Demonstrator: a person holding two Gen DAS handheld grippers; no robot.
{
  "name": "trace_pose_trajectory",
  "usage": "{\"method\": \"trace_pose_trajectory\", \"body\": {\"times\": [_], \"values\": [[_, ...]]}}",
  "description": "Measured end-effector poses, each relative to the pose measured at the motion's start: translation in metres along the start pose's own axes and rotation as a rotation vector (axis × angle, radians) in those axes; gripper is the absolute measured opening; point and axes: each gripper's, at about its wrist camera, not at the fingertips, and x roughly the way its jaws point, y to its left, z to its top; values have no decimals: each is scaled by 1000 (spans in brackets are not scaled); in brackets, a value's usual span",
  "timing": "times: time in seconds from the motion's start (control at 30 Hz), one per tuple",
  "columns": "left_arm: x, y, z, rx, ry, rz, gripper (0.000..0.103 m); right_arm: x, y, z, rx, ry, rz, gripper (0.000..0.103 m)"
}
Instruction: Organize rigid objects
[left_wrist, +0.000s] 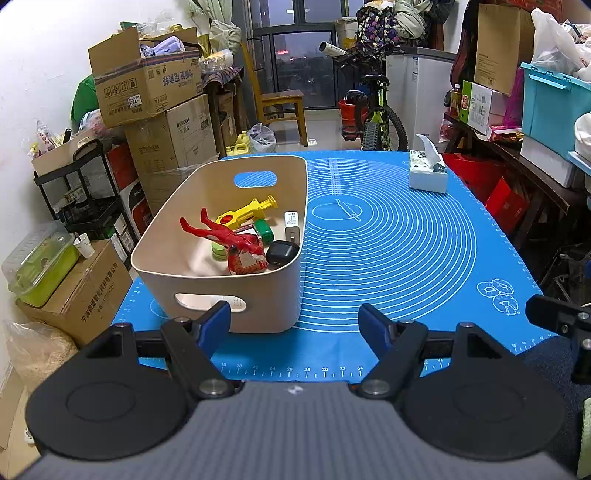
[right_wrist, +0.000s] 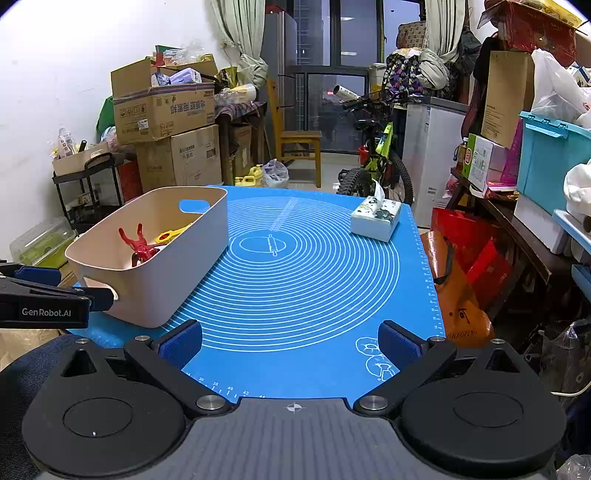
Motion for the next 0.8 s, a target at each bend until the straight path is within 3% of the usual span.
{"method": "trace_pose_trajectory", "body": {"times": [0.8], "values": [[1, -2, 0, -4, 2, -2, 77, -1, -2, 0, 1, -3, 0, 101]]}}
